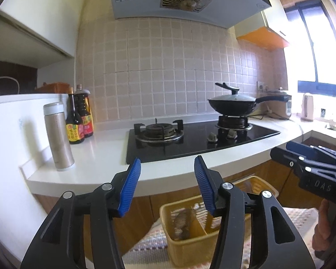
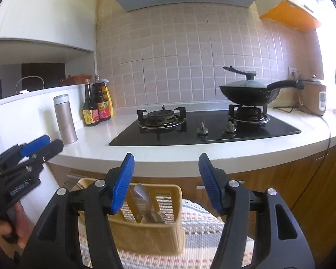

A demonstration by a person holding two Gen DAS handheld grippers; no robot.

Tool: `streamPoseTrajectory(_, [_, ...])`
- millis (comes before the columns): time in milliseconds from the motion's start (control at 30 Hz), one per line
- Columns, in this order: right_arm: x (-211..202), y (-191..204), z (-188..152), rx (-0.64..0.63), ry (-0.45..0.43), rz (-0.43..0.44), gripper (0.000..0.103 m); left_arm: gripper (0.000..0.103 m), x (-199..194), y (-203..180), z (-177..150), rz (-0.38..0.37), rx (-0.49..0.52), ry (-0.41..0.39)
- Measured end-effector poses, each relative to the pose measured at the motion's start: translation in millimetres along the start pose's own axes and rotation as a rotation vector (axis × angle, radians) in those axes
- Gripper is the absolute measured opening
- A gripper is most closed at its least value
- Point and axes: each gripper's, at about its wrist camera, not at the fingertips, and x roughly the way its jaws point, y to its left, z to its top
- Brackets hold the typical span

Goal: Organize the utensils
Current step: 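Grasp the black ladle-spoon with the right tool while the left grasps a clear spoon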

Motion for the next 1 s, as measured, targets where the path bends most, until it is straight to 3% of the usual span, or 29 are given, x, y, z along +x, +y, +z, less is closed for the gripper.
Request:
streamPoseTrajectory(233, [-47,16,16,-0.046,0.041,0.021,0.056,0.054,-45,11,24,-0.094,-0.095,0.033])
streamPoseTrajectory(333, [-63,28,17,-0.089,0.107,0.007,0.056,0.058,-58,13,26,-0.146,-0.129,0.082])
streamPoseTrajectory(567, [-82,36,-16,-0.078,0.343,0.052,0.056,0.058,-67,14,-14,-0.237,-0.203,0.347])
streamPoseTrajectory(767, [-73,29,-65,-0.015,0.582,0.094,0.056,0.058,-46,9,-74,-0.209,-0.186,0.595])
streamPoseTrajectory(900, [-58,16,-113,0.117,0.815,0.176,0.056,0.058,-21,1,-115,-0.186,-0.151,0.741])
streamPoseTrajectory(1000, [-51,9,-139,0.178,0.932,0.202,0.056,0.058,-4,-1,-142,-0.186,-0.156,0.826])
